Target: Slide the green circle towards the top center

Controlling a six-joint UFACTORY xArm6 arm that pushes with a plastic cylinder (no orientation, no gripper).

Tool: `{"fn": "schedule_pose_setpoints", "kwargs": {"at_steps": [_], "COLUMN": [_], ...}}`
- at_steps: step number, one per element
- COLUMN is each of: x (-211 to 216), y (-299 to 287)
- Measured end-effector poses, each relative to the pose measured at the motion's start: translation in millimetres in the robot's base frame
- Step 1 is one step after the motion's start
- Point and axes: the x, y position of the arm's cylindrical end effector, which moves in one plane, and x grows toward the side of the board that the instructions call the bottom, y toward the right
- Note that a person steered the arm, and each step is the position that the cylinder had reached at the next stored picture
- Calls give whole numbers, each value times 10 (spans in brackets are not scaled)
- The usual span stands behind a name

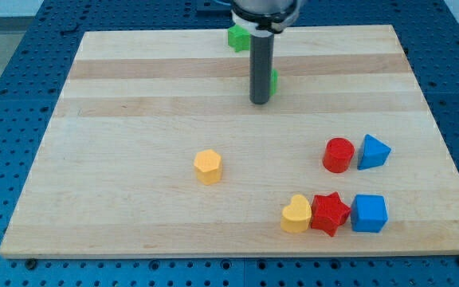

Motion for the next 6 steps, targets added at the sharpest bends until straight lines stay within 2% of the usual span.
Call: {"fn": "schedule_pose_setpoints", "kwargs": {"at_steps": [1, 2, 3, 4, 5, 6], "x": [62, -148, -463, -530, -498, -353], "y": [347, 578, 566, 314, 277, 677]}}
